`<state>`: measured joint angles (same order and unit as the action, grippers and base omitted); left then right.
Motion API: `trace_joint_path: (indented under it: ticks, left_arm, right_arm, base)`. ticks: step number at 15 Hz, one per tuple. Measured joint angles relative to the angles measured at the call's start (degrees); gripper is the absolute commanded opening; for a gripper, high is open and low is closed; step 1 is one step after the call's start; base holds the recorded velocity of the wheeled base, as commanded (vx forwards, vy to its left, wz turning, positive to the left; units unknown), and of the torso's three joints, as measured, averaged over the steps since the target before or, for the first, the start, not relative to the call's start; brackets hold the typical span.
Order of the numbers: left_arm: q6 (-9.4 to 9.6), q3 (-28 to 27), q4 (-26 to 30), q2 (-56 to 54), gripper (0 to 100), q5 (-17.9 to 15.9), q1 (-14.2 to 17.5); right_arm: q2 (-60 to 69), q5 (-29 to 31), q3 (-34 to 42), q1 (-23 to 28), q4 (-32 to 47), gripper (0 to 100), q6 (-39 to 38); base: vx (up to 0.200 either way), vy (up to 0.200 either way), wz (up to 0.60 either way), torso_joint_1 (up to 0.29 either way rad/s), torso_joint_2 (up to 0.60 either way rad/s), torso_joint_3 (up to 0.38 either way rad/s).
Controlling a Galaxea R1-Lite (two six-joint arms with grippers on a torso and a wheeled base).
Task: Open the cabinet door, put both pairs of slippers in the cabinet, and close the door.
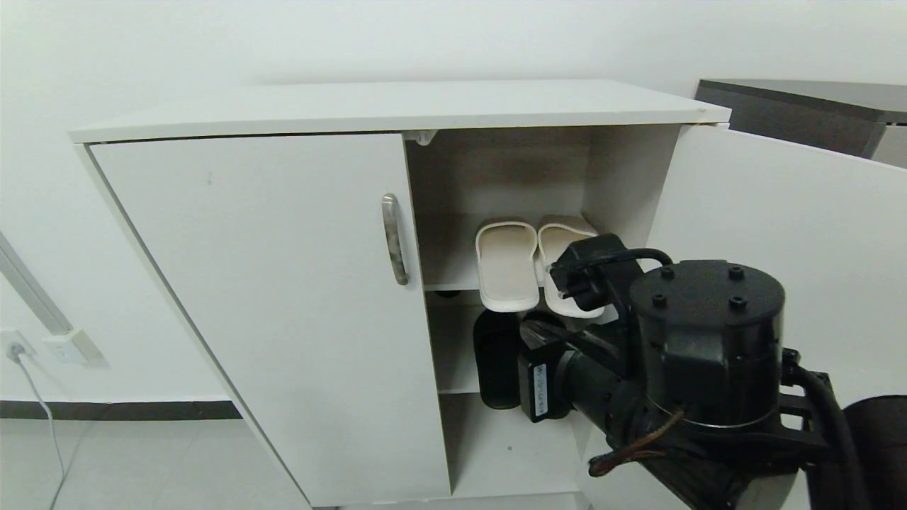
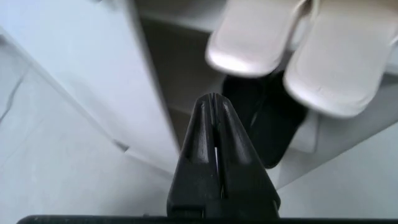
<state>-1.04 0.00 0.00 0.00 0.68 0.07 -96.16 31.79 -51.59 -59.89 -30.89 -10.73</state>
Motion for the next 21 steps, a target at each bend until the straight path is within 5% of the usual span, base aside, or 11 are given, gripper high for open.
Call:
trace_joint_path:
  ticks: [7, 21]
  left_arm:
    - [0.02, 0.0, 0.0, 0.0, 0, 0.05, 0.0]
    - [-0.07, 0.0, 0.0, 0.0, 0, 0.0, 0.0]
  right_arm:
    - [2.06, -0.27, 2.89, -1.1, -0.22, 0, 0.37]
    - [0.6, -0.38, 3.78, -1.21, -0.74, 0, -0.02]
  base:
    - [0.0, 0.0, 0.0, 0.0, 0.0, 0.0]
    - [-0.2, 0.0, 0.0, 0.002, 0.0, 0.002]
